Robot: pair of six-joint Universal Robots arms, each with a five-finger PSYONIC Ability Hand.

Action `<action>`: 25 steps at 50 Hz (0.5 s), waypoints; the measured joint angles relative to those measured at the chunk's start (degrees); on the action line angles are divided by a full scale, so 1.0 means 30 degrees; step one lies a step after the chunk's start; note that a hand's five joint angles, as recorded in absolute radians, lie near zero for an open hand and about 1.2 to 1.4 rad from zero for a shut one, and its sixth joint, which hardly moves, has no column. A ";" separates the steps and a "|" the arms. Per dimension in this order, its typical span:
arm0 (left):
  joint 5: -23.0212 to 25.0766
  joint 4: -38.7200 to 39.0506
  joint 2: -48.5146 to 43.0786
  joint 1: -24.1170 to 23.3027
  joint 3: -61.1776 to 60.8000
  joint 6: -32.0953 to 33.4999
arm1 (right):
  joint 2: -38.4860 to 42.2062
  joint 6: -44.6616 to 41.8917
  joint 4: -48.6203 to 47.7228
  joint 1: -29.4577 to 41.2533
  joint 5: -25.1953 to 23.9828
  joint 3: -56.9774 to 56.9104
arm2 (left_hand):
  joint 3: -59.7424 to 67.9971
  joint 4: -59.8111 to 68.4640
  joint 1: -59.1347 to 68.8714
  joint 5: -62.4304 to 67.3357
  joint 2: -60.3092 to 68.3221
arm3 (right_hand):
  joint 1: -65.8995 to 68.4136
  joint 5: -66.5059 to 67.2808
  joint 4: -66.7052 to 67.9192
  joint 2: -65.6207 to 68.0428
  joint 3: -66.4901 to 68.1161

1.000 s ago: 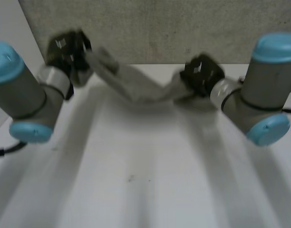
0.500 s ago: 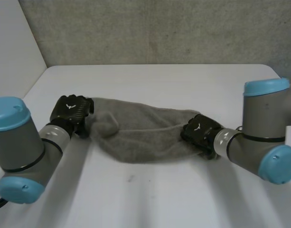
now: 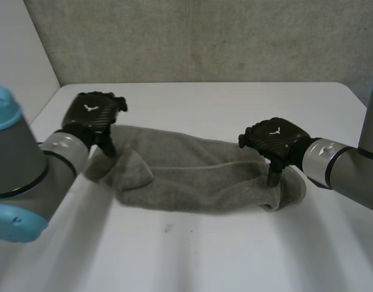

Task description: Fold the towel.

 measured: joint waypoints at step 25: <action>0.0334 -0.8516 -1.0598 -0.0795 1.2681 0.7134 | 0.0914 0.0049 0.0008 -0.1068 -0.0543 -0.0722 | 0.0555 0.0568 0.0557 0.0571 0.0571 | -0.2222 -0.1241 -0.1592 -0.2336 -0.2121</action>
